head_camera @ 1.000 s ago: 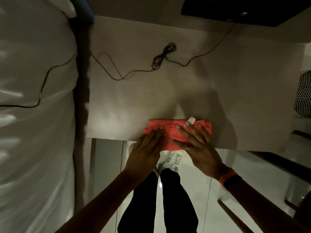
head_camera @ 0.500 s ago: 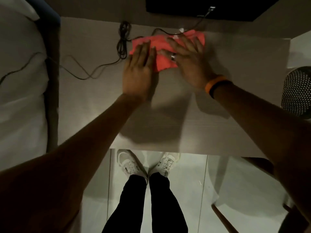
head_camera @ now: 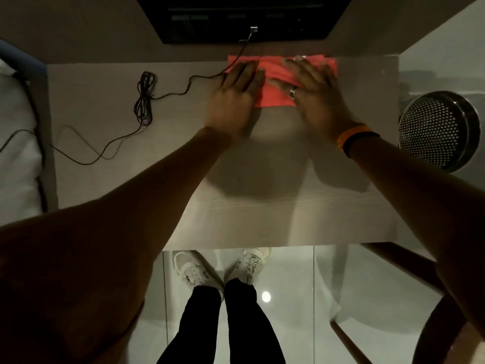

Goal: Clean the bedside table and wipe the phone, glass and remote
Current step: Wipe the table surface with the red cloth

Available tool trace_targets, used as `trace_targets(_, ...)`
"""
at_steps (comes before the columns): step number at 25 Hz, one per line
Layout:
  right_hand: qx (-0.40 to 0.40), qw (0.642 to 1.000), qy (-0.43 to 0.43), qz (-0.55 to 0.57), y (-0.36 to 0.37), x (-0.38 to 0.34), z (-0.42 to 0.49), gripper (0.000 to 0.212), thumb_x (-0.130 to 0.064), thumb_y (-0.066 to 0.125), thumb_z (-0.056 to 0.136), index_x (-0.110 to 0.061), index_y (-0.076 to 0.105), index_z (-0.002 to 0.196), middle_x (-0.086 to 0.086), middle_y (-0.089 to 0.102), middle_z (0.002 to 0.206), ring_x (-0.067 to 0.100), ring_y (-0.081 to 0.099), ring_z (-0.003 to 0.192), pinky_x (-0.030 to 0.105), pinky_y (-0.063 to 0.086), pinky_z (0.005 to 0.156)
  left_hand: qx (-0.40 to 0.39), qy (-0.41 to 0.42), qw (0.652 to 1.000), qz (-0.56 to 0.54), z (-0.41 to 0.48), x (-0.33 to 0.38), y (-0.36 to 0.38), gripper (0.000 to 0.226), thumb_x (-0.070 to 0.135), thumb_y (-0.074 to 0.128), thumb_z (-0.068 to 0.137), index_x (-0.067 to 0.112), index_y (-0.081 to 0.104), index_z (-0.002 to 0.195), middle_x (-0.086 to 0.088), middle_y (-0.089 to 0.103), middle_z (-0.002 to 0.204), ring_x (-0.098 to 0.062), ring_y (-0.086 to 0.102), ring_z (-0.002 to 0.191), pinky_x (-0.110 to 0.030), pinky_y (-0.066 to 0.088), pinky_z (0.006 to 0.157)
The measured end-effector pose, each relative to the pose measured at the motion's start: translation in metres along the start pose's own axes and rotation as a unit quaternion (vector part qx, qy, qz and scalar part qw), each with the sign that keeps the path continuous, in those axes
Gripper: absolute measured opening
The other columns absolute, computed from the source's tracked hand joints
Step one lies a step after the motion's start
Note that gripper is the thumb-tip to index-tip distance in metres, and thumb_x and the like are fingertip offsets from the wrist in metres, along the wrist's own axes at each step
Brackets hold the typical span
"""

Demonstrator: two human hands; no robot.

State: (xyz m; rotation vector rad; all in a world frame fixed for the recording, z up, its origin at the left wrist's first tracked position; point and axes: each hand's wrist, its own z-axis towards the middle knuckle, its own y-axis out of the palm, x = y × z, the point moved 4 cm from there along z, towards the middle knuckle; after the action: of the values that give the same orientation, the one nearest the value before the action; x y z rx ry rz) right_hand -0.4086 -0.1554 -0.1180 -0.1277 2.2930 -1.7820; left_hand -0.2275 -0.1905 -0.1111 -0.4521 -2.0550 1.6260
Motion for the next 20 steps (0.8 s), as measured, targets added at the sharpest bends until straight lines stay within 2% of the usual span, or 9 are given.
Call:
trace_targets(4,0.025,0.999,0.037,0.021,0.007,-0.026,-0.015,0.060,-0.018,0.039,0.101,-0.044,0.029,0.153,-0.003,0.017,0.169,0.026,0.012,0.158,0.056,0.012,0.125,-0.004,0.001,1.000,0.003,-0.020,-0.004,0.004,0.062,0.034,0.038,0.097,0.014,0.034,0.156,-0.015,0.035,0.161,-0.036,0.033,0.149,-0.048,0.030,0.117)
trace_targets(6,0.030,0.999,0.012,0.032,0.015,-0.041,-0.044,0.054,-0.025,0.037,0.104,-0.046,0.030,0.152,-0.003,0.018,0.169,0.025,0.012,0.158,0.055,0.013,0.125,0.002,0.010,1.000,-0.003,-0.056,0.002,0.005,0.060,0.035,0.036,0.097,0.012,0.041,0.152,-0.018,0.042,0.157,-0.038,0.040,0.144,-0.049,0.035,0.112)
trace_targets(10,0.039,0.996,-0.065,0.035,0.047,-0.088,-0.133,0.045,-0.041,0.031,0.108,-0.046,0.029,0.153,0.001,0.018,0.169,0.028,0.011,0.158,0.059,0.017,0.123,0.031,0.035,0.999,-0.025,-0.177,0.022,0.026,0.051,0.024,0.054,0.100,0.008,0.048,0.148,-0.020,0.048,0.153,-0.040,0.048,0.139,-0.052,0.045,0.106)
trace_targets(13,0.028,0.995,-0.092,0.025,0.069,-0.117,-0.190,0.055,-0.054,0.034,0.105,-0.044,0.017,0.157,0.003,0.013,0.170,0.032,0.009,0.158,0.063,0.018,0.121,-0.007,0.033,0.997,-0.069,-0.236,0.038,0.041,0.061,0.040,0.054,0.099,0.008,0.045,0.150,-0.017,0.045,0.155,-0.037,0.045,0.139,-0.050,0.045,0.107)
trace_targets(16,0.027,0.996,-0.090,0.003,0.077,-0.128,-0.220,0.058,-0.053,0.036,0.106,-0.043,0.013,0.157,0.002,0.011,0.170,0.034,0.011,0.157,0.064,0.022,0.120,-0.061,0.059,0.995,-0.047,-0.260,0.052,0.047,0.082,0.049,0.076,0.081,0.007,0.051,0.146,-0.017,0.051,0.150,-0.036,0.054,0.132,-0.046,0.050,0.102)
trace_targets(18,0.021,0.994,-0.105,0.004,0.076,-0.129,-0.233,0.056,-0.052,0.036,0.106,-0.043,0.014,0.157,0.002,0.013,0.170,0.034,0.013,0.157,0.063,0.024,0.119,-0.077,0.077,0.994,-0.031,-0.264,0.058,0.042,0.080,0.039,0.088,0.072,0.005,0.059,0.138,-0.019,0.060,0.141,-0.036,0.064,0.120,-0.044,0.057,0.093)
trace_targets(20,0.009,0.992,-0.124,0.009,0.075,-0.124,-0.245,0.055,-0.046,0.039,0.107,-0.043,0.016,0.157,0.001,0.014,0.170,0.032,0.012,0.157,0.061,0.024,0.120,-0.072,0.093,0.993,-0.029,-0.263,0.064,0.037,0.070,0.035,0.087,0.074,0.004,0.065,0.133,-0.019,0.065,0.135,-0.035,0.068,0.116,-0.043,0.061,0.089)
